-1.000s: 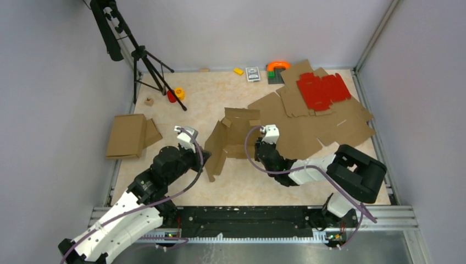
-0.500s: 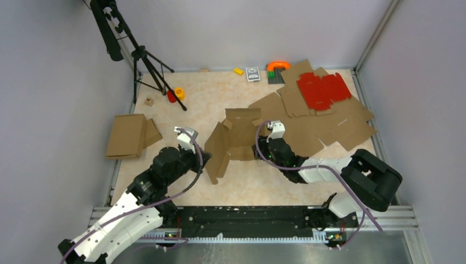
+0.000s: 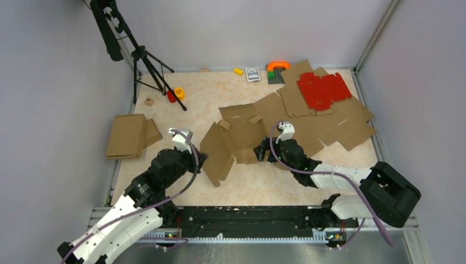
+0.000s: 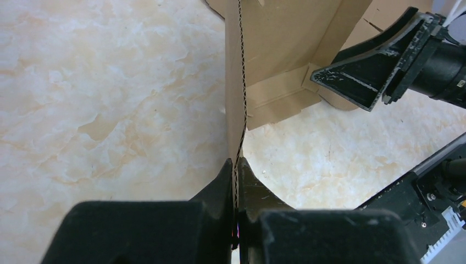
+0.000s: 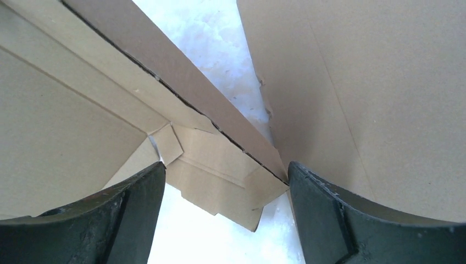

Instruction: Fold the paper box

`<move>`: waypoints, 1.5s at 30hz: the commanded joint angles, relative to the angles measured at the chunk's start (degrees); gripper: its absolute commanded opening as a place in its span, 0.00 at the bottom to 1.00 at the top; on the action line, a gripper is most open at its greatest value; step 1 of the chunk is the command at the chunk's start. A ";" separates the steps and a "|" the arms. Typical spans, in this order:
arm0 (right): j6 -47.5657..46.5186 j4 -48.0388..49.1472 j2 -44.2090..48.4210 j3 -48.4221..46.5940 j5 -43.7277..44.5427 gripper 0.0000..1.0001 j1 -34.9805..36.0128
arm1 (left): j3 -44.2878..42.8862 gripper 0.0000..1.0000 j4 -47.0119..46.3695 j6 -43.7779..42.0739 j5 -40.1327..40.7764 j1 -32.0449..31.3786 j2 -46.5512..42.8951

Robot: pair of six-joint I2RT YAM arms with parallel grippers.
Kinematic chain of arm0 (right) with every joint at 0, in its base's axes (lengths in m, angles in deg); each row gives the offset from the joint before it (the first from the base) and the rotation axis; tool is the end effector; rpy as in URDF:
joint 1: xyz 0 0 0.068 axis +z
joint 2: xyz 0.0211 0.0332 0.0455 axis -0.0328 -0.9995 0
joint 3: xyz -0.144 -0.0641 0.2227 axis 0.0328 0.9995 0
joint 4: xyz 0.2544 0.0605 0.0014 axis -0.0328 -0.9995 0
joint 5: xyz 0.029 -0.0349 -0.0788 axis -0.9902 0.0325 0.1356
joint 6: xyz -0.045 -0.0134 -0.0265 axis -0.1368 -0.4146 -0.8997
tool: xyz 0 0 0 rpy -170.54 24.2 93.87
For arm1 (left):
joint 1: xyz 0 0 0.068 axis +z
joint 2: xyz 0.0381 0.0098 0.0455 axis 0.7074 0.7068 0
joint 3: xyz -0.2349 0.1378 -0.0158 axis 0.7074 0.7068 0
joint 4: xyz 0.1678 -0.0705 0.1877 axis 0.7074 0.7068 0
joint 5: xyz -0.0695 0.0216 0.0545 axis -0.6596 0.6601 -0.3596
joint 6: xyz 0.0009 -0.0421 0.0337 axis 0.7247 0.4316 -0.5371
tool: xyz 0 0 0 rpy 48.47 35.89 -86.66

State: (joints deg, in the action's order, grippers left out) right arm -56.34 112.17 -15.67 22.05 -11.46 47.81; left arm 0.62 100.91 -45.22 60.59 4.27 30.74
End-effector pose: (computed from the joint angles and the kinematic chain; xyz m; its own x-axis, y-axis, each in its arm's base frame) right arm 0.1754 0.1694 0.1700 -0.5245 0.1925 -0.8294 -0.3256 0.8547 0.4043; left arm 0.1001 -0.0815 0.2676 -0.4860 -0.1162 -0.8662 0.4172 0.8400 -0.3467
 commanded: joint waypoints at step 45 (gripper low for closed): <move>1.37 -0.86 -19.24 -17.30 -27.07 0.75 -23.73 | -4.71 0.00 0.28 -7.21 -3.06 -0.31 2.89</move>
State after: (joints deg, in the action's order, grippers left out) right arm -49.15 106.47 -32.74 8.17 -30.11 28.62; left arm -1.17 101.65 -50.43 58.49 4.14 32.55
